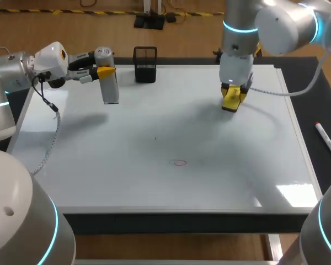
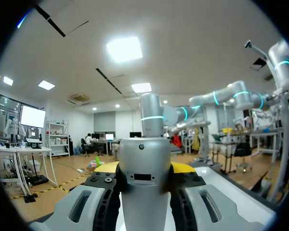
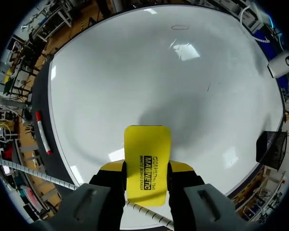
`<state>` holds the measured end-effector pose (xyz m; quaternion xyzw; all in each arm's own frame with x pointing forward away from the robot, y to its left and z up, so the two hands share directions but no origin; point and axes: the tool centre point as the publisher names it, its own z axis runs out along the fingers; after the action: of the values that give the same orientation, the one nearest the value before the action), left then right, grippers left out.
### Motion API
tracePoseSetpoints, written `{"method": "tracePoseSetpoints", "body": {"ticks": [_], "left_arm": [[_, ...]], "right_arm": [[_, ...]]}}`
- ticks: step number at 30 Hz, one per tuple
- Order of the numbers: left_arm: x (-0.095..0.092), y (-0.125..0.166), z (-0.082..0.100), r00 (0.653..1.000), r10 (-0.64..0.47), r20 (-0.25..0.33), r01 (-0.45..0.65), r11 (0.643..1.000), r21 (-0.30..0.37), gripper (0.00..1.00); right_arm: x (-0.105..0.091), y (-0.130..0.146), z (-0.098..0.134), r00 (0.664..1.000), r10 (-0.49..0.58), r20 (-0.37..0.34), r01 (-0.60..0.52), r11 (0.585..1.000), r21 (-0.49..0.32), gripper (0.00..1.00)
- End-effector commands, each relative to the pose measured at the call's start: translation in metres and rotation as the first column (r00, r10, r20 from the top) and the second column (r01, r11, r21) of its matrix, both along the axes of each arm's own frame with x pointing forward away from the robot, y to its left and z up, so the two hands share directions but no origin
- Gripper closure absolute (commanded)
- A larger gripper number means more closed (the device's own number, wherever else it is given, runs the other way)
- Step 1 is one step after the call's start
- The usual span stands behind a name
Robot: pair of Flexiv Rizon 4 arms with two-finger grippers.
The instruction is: Pick up the inspection probe, press it on each red-marked spot on the whiteboard one by one, put down the probe, pick up the eraser, and wipe off all the red marks.
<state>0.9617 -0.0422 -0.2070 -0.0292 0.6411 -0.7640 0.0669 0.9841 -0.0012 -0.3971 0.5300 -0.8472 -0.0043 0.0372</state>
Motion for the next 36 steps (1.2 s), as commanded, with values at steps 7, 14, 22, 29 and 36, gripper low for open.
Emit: {"method": "tracePoseSetpoints", "body": {"ticks": [7,14,22,29,36], "left_arm": [[0.0,0.0,0.001,1.0,-0.002,0.0,0.002,1.0,-0.001,1.0],[0.0,0.0,0.001,1.0,-0.002,0.0,0.002,1.0,-0.001,1.0],[-0.014,-0.021,-0.006,0.997,-0.074,-0.001,0.074,0.997,0.022,1.0],[-0.051,-0.06,0.0,0.988,-0.151,0.014,0.151,0.988,0.004,1.0],[-0.096,-0.098,0.006,0.975,-0.219,0.04,0.22,0.975,-0.01,1.0]], "right_arm": [[0.001,0.0,0.001,1.0,0.002,-0.003,-0.002,1.0,-0.005,1.0],[0.001,0.0,0.001,1.0,0.002,-0.003,-0.002,1.0,-0.005,1.0],[0.001,0.0,0.001,1.0,0.002,-0.003,-0.002,1.0,-0.005,1.0],[0.001,0.0,0.001,1.0,0.002,-0.003,-0.002,1.0,-0.005,1.0],[0.001,0.0,0.001,1.0,0.002,-0.003,-0.002,1.0,-0.005,1.0]]}}
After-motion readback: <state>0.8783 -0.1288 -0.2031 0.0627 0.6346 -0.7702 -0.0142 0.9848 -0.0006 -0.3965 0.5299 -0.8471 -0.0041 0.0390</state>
